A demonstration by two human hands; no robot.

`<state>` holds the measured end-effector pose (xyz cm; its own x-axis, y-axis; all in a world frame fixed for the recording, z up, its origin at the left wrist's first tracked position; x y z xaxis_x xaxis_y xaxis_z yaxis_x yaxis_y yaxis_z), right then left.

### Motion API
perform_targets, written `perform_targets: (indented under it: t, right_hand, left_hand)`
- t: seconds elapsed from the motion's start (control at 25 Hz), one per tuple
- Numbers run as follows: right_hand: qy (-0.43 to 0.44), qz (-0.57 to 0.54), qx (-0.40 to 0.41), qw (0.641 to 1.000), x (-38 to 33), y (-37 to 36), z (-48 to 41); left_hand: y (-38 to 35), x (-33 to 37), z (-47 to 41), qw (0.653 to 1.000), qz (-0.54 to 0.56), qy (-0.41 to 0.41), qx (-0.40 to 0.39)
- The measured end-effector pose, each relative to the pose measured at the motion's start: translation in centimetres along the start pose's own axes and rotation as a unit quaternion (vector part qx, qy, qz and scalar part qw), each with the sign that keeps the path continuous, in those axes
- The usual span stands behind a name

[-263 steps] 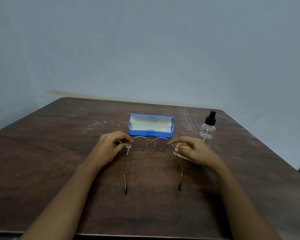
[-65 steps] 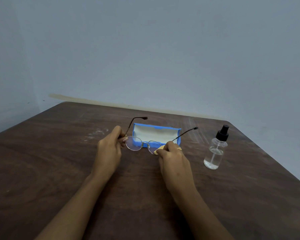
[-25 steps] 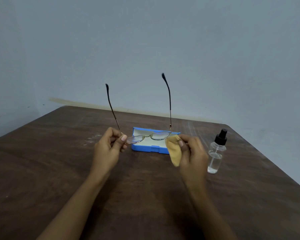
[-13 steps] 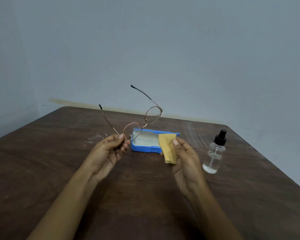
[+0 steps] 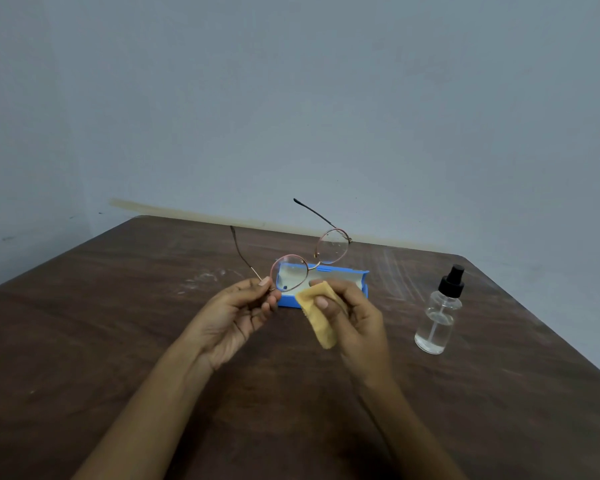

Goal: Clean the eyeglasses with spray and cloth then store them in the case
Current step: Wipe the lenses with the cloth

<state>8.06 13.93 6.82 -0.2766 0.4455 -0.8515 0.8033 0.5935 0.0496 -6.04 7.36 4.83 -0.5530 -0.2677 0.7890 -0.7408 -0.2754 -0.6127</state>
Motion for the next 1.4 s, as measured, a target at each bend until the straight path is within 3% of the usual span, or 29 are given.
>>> perform_targets:
  t: [0.16,0.36,0.48,1.04,1.4]
  right_hand:
    - [0.097,0.071,0.033,0.992,-1.8,-1.9,-0.7]
    - [0.216,0.196,0.143,0.946,-2.9,-2.1,-0.9]
    - [0.263,0.272,0.135,0.916,-3.0,-2.7,-0.4]
    - [0.362,0.422,-0.001,0.831,-2.0,-4.0,1.0]
    - [0.326,0.404,0.080,0.851,-2.4,-1.7,0.9]
  left_hand:
    - [-0.4,-0.2,0.1,1.000,-0.001,0.010,-0.015]
    - [-0.5,-0.5,0.2,0.999,0.010,0.029,-0.016]
    - [-0.6,-0.7,0.1,0.999,0.001,0.037,-0.020]
    - [-0.3,-0.9,-0.2,0.998,0.043,0.044,-0.015]
    - [-0.4,-1.0,-0.2,0.998,0.027,0.052,-0.033]
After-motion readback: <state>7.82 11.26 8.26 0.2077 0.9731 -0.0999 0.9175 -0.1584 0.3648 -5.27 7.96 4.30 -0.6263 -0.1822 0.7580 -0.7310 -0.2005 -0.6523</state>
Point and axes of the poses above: each hand's wrist, its own z-axis away from the middle knuckle, its own y-axis out of the back of the hand, x = y × z, the point moved 6 cm from there along -z, towards the middle knuckle, and after that the axes turned 3 degrees about -x, right-handed, at the moved point
